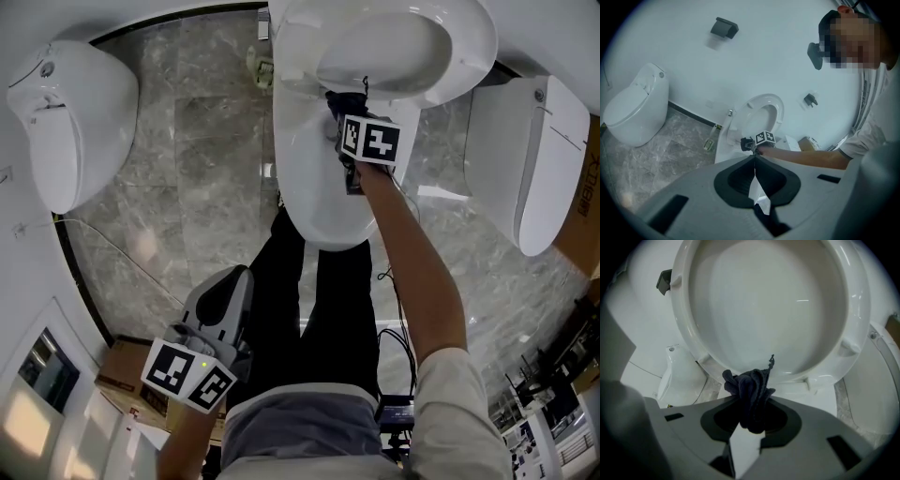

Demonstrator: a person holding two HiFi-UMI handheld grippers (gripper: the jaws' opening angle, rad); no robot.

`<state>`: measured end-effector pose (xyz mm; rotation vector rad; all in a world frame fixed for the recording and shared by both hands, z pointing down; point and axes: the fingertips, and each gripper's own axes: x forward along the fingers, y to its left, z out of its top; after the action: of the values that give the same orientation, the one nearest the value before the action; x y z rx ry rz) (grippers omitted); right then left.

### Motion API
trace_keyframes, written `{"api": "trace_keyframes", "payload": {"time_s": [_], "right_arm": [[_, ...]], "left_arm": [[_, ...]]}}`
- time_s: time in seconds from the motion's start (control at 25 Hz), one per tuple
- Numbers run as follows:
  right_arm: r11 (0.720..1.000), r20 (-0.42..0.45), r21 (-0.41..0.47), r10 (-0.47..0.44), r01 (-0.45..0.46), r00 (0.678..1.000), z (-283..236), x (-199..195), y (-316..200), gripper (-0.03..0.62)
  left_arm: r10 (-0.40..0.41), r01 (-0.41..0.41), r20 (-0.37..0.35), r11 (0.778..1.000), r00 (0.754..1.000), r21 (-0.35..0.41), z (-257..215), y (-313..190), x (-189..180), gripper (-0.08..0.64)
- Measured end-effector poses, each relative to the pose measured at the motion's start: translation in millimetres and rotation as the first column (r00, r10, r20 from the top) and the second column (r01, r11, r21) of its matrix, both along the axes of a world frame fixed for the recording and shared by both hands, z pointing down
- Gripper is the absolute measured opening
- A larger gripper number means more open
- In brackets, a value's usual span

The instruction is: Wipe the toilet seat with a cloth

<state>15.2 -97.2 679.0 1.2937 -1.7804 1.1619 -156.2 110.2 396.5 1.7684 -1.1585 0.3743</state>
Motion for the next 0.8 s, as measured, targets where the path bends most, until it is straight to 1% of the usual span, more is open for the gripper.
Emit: {"api": "trace_keyframes", "payload": {"time_s": [0.16,0.32,0.52,0.8], "right_arm": [[1.0,-0.01,-0.012,0.026,-0.026,1.0,4.9,16.2,4.0,0.101],[0.997,-0.004,-0.023,0.072,-0.072,0.997,7.4,32.5,5.6,0.101],[0.998,-0.021,-0.017,0.067,-0.067,0.998,4.5,47.0,6.4,0.101],[0.995,-0.035,-0.009,0.097,-0.097,0.995,-3.0,76.3,5.9,0.101]], "left_arm": [[0.007,-0.007,0.001,1.0,1.0,0.002,-0.3,-3.3,6.5,0.008],[0.015,-0.015,0.001,1.0,1.0,0.003,1.4,-4.2,13.7,0.008],[0.03,-0.03,-0.002,1.0,1.0,0.006,-0.2,-5.3,24.1,0.008],[0.044,-0.044,-0.003,0.999,0.999,0.019,-4.8,-10.7,35.4,0.008]]}}
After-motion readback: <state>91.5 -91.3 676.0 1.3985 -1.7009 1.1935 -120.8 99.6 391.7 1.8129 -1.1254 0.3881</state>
